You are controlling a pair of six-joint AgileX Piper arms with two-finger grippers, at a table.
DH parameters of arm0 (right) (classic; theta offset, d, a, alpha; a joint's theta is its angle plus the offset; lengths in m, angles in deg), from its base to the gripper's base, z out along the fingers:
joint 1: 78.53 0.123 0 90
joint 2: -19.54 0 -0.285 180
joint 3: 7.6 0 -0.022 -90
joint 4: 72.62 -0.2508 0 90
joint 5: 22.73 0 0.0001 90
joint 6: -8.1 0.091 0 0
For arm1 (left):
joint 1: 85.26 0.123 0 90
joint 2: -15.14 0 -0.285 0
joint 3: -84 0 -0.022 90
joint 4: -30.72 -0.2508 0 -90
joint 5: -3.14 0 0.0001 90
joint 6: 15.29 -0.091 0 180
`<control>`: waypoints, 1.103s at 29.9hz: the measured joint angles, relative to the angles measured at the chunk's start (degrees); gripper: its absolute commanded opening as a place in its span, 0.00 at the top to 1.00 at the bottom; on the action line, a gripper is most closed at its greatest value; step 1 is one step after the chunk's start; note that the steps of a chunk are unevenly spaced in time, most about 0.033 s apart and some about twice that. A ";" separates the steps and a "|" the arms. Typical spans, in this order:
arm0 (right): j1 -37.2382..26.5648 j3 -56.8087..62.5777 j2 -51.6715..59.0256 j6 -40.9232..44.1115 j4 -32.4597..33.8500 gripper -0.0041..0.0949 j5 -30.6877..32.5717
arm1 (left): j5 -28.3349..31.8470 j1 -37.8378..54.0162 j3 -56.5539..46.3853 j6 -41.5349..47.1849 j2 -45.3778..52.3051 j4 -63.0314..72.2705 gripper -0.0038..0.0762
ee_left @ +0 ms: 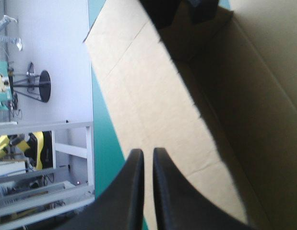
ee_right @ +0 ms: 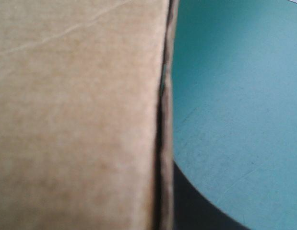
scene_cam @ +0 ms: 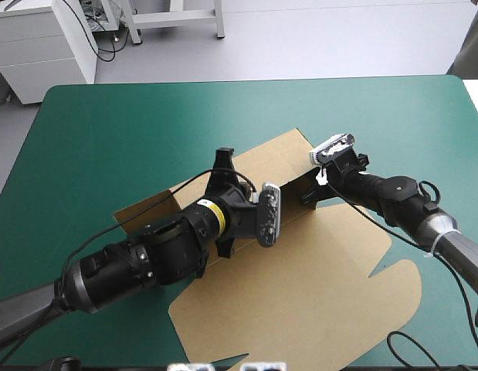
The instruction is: Fold the box
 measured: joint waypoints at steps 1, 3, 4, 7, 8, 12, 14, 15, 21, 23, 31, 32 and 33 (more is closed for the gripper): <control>0.00 0.00 0.00 0.00 0.00 0.98 0.00 | 0.26 1.88 0.44 0.00 0.00 0.59 0.93; 0.00 0.00 0.00 0.00 0.00 0.98 -0.05 | 0.78 6.41 2.02 0.00 -0.11 3.07 0.93; 0.00 0.00 0.00 0.00 0.00 0.98 -0.05 | 0.77 8.43 2.96 -0.51 -0.18 5.17 0.93; 0.00 0.00 0.00 0.00 0.00 0.98 -0.05 | -0.54 16.21 7.76 -3.62 -0.30 14.02 0.93; 0.00 0.00 0.00 0.00 0.00 0.98 -0.05 | -1.44 19.26 9.24 -5.09 -0.30 17.29 0.93; 0.00 0.00 0.00 0.00 0.00 0.98 -0.05 | -7.72 32.66 15.74 -10.66 -0.30 33.91 0.93; 0.00 0.00 0.26 0.00 0.05 0.98 -0.05 | -10.51 39.19 17.16 -11.62 -0.30 40.89 0.93; 0.04 0.00 0.65 0.00 0.19 0.98 -0.05 | -12.02 43.00 17.45 -11.68 -0.30 44.18 0.93; 0.04 0.00 4.66 1.87 3.24 0.98 -0.11 | -20.56 64.08 17.54 -11.68 -1.12 58.60 0.93; 0.04 0.00 6.65 6.55 7.21 0.98 0.02 | -21.51 68.67 17.54 -11.68 -1.48 61.75 0.94; -0.38 -4.28 10.81 39.64 38.94 0.98 9.75 | -23.27 75.21 17.36 -11.63 -1.59 63.68 0.95; -0.51 -5.46 10.81 43.03 43.25 0.98 11.29 | -23.27 75.21 17.32 -11.63 -1.59 63.74 0.95; -0.64 -7.01 10.81 46.90 47.13 0.98 13.32 | -23.21 75.21 17.32 -11.63 -1.59 63.88 0.95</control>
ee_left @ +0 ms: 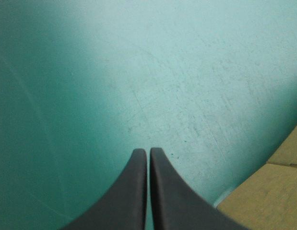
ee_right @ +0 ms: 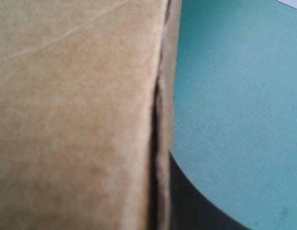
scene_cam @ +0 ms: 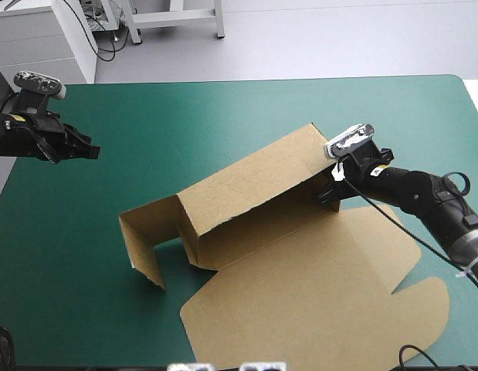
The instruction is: Fold the box
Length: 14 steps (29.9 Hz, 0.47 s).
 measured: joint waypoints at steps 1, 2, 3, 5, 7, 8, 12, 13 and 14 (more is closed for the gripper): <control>0.00 -1.63 0.00 2.71 3.30 0.98 2.12 | 0.23 0.00 0.00 0.00 0.00 0.06 0.95; 0.00 -2.97 0.00 5.80 5.72 0.98 4.28 | 0.58 0.00 -0.07 0.00 0.00 0.21 0.95; 0.00 -4.73 0.00 8.54 8.30 0.98 6.59 | 0.97 0.00 -0.18 0.00 0.00 0.20 0.95; 0.00 -8.35 0.00 12.71 11.90 0.98 10.48 | 1.60 0.00 -0.48 0.00 0.00 0.20 0.96; 0.00 -12.20 -0.56 16.88 14.94 0.98 15.79 | 2.12 0.04 -0.71 0.00 0.00 0.19 0.96; 0.00 -13.69 -1.06 18.81 16.12 0.98 17.57 | 2.21 0.04 -0.83 0.00 0.00 0.19 0.96; 0.00 -19.97 -6.11 23.66 18.70 0.98 24.80 | 3.00 0.04 -1.51 0.00 0.00 0.13 0.96; 0.00 -21.46 -8.19 24.47 19.10 0.98 26.15 | 3.27 0.04 -1.68 0.00 0.00 0.19 0.96; 0.00 -22.65 -10.49 25.09 19.34 0.98 27.05 | 3.44 0.04 -1.81 0.00 0.00 0.19 0.96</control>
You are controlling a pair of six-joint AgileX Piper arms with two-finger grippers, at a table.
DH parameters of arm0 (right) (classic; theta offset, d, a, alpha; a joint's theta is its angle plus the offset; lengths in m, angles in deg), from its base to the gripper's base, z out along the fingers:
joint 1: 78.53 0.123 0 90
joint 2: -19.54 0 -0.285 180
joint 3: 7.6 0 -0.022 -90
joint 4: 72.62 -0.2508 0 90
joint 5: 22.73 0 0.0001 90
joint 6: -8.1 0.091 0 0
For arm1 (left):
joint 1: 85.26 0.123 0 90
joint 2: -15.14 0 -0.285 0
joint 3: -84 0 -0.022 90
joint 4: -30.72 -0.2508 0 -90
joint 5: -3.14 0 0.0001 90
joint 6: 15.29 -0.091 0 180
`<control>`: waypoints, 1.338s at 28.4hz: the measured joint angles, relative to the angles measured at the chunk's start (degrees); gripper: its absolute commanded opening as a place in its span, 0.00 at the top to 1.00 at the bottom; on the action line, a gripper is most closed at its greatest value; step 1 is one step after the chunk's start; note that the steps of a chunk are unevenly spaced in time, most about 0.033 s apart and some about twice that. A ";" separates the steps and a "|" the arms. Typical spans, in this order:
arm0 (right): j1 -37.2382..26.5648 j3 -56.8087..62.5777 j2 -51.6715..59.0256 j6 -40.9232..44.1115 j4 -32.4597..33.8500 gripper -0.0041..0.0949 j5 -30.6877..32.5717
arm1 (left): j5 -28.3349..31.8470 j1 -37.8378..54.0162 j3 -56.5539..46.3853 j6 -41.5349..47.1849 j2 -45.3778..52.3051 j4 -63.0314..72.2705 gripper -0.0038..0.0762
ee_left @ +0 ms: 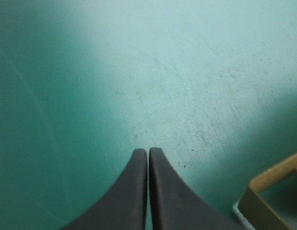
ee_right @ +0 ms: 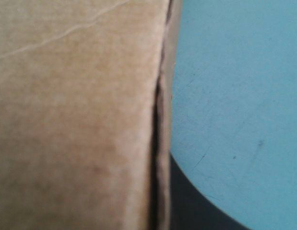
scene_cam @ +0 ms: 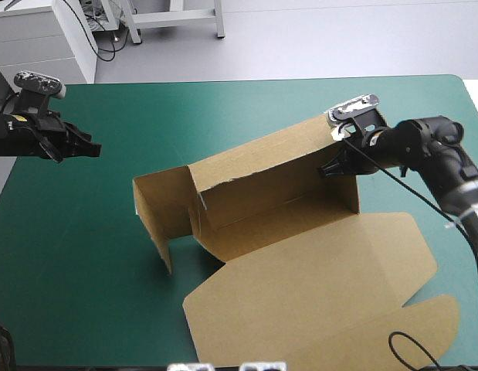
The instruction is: Fold the box
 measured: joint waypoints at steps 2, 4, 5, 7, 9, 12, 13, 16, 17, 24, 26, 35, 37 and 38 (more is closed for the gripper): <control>0.00 -3.26 -5.02 1.45 0.32 0.98 2.26 | 0.26 0.00 -0.56 0.00 0.00 0.00 0.96; 0.00 -6.99 -9.66 2.52 0.27 0.98 4.22 | 0.20 0.00 -0.81 -0.04 -0.02 -0.05 0.96; 0.00 -9.08 -12.17 2.96 0.11 0.98 5.51 | 0.19 0.00 -0.81 -0.04 -0.02 -0.05 0.96; 0.00 -13.13 -16.44 3.71 -0.56 0.98 7.90 | 0.19 0.00 -0.81 -0.04 -0.02 -0.05 0.96; 0.00 -17.57 -19.99 4.60 -0.71 0.98 10.55 | 0.14 0.00 -0.81 -0.04 -0.02 -0.01 0.96; 0.00 -23.85 -24.50 5.38 -0.83 0.98 13.19 | 0.14 0.00 -0.81 -0.04 -0.02 0.01 0.96; 0.00 -25.63 -25.58 5.53 -0.90 0.98 13.76 | 0.04 0.00 -0.81 -0.04 -0.02 0.01 0.96; 0.00 -29.48 -28.67 5.72 -1.18 0.97 14.68 | -0.26 0.00 -0.81 -0.04 -0.02 0.01 0.96; 0.00 -30.44 -29.49 5.79 -1.32 0.97 14.74 | -0.32 0.00 -0.81 -0.04 -0.02 0.01 0.96; 0.00 -32.81 -32.22 5.79 -2.04 0.62 14.02 | -0.58 0.00 -0.81 -0.04 -0.02 0.01 0.96; 0.07 -32.81 -32.66 5.64 -2.69 0.42 13.64 | -0.84 0.00 -0.81 -0.04 -0.02 0.06 0.96; 0.11 -37.85 -31.92 3.36 -2.44 0.19 14.56 | -1.08 0.00 -0.81 -0.04 -0.02 0.06 0.96; 0.11 -38.99 -29.72 3.36 -1.75 0.20 14.61 | -0.59 0.00 -0.81 -0.04 -0.02 0.00 0.96; 0.11 -39.39 -28.22 3.36 -1.69 0.20 14.86 | 0.13 0.00 -0.81 0.48 -0.02 -0.78 0.96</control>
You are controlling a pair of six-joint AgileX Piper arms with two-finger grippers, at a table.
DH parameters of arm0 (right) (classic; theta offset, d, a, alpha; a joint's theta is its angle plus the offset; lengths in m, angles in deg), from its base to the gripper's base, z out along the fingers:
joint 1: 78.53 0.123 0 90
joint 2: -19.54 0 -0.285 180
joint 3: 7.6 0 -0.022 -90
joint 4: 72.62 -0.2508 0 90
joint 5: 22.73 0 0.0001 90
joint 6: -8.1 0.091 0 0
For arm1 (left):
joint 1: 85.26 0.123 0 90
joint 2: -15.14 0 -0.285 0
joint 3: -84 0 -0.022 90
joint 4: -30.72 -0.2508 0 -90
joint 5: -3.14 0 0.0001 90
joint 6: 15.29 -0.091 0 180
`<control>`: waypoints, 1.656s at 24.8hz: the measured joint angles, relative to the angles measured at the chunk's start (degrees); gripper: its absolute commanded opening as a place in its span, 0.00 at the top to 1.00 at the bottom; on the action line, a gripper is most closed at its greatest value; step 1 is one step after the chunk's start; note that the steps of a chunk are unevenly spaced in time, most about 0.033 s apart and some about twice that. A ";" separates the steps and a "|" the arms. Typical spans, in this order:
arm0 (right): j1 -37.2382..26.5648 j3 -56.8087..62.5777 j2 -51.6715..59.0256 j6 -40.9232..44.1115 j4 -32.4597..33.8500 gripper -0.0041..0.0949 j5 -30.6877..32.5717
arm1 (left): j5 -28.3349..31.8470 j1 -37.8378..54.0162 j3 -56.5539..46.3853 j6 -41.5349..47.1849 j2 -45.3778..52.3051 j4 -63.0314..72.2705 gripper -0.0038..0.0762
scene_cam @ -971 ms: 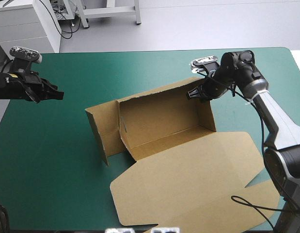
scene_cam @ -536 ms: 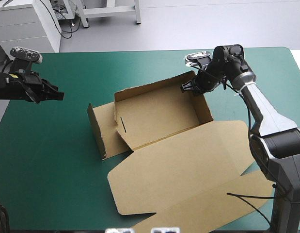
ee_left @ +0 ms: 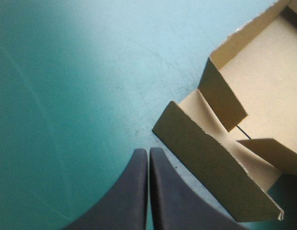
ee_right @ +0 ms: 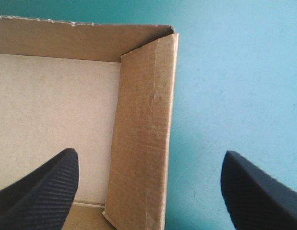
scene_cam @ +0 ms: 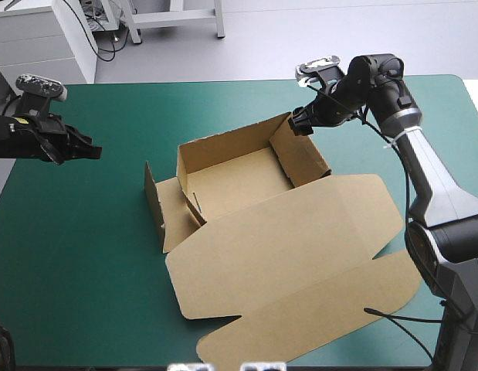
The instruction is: Fold the box
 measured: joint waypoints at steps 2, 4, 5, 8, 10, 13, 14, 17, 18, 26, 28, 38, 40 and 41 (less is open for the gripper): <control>0.00 -0.21 0.41 -0.12 0.18 0.20 0.07 | 1.33 0.00 0.00 3.62 0.00 -4.03 0.96; 0.00 -0.24 -0.80 -0.18 0.36 0.19 0.07 | 1.75 0.00 0.00 6.61 0.00 -8.20 0.96; 0.00 -0.24 -1.56 -0.18 0.36 0.19 0.07 | 1.75 0.00 0.00 7.60 0.00 -9.78 0.96; 0.00 -0.24 -7.09 -0.18 0.41 0.21 0.07 | 1.69 -0.95 0.00 10.88 0.00 -14.67 0.96; 0.00 -0.24 -10.47 -0.05 0.03 0.27 0.07 | 1.61 -2.56 0.00 11.54 0.00 -14.95 0.96; 0.07 -0.11 -12.68 0.00 -1.99 0.47 -0.12 | 0.03 -3.84 0.00 11.54 0.00 -14.69 0.96; 0.25 0.09 -12.68 0.00 -2.32 0.51 -0.19 | -0.21 -3.91 0.00 11.54 0.00 -14.75 0.96; 0.38 1.24 -12.57 0.00 -2.75 0.65 -0.34 | -0.32 -3.95 0.00 11.50 -0.05 -14.86 0.96; 0.38 1.72 -12.57 0.00 -2.75 0.70 -0.43 | -0.32 -3.95 0.00 11.50 -0.05 -14.86 0.96; 0.38 2.91 -12.57 -0.19 -1.96 0.98 -1.19 | -0.69 -3.95 0.00 11.36 -1.09 -14.88 0.96; 0.20 3.24 -12.26 -0.30 -2.38 0.98 -1.00 | -0.74 -3.95 0.00 11.36 -1.36 -14.93 0.96; -9.32 3.72 5.30 -4.08 -10.02 0.98 -0.28 | 0.48 -3.95 0.00 13.80 -3.41 -20.54 0.96; -10.78 3.72 7.82 -4.50 -10.82 0.98 -0.05 | 0.79 -3.95 0.00 15.02 -3.94 -22.68 0.96; -11.47 3.72 8.90 -4.76 -11.35 0.98 0.14 | 1.16 -3.95 0.00 15.89 -4.20 -23.29 0.96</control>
